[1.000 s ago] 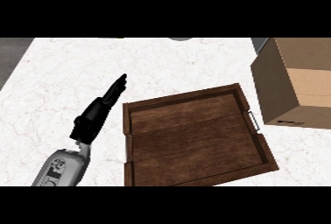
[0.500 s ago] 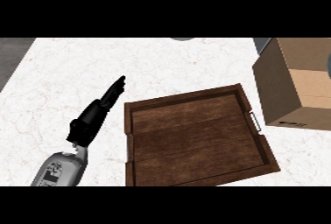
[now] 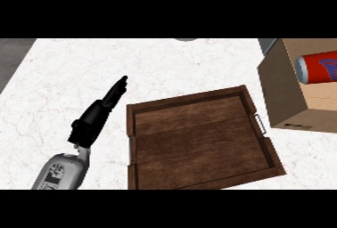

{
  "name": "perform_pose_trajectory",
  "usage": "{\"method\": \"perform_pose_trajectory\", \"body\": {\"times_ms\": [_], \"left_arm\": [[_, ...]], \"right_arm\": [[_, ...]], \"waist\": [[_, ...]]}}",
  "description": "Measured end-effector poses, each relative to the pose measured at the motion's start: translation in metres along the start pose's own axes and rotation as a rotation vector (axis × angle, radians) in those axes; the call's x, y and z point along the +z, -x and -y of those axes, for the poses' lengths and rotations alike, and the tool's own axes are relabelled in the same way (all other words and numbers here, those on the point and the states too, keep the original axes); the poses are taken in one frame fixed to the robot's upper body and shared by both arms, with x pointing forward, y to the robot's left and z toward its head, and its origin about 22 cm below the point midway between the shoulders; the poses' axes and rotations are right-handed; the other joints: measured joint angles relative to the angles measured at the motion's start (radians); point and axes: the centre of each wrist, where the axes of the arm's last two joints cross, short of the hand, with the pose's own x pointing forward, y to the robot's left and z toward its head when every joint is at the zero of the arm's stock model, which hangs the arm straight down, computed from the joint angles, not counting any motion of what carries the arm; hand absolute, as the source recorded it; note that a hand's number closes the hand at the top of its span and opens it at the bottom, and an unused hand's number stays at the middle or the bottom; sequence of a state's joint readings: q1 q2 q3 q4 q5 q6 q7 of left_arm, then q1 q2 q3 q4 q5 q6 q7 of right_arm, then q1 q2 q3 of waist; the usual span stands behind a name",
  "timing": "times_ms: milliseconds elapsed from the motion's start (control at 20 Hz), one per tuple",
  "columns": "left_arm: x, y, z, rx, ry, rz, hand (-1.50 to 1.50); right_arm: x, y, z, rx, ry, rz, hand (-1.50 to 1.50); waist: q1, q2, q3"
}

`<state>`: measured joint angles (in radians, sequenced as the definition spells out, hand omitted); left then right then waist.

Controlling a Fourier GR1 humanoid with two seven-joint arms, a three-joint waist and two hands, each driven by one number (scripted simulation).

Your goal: Pick the can from the tray and place it in the cardboard box

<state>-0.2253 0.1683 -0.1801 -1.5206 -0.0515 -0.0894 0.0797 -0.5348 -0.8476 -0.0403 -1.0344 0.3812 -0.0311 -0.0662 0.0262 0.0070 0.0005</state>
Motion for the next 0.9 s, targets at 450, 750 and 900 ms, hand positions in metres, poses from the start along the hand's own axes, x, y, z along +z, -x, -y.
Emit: {"method": "perform_pose_trajectory", "body": {"times_ms": [450,750,900], "left_arm": [[-0.001,-0.003,0.004,-0.002,0.008,0.0,0.0],[0.002,0.006,-0.002,0.003,-0.004,-0.007,0.0],[0.004,0.008,-0.002,0.005,-0.012,-0.011,0.0]], "right_arm": [[-0.017,0.029,-0.039,-0.215,-0.085,-0.069,-1.5],[-0.017,0.045,-0.034,-0.5,0.079,-0.055,-1.5],[-0.014,0.059,-0.02,-0.655,0.152,-0.053,-1.5]], "waist": [[0.001,0.001,0.001],[-0.007,0.001,0.002],[-0.011,0.0,0.002]]}}
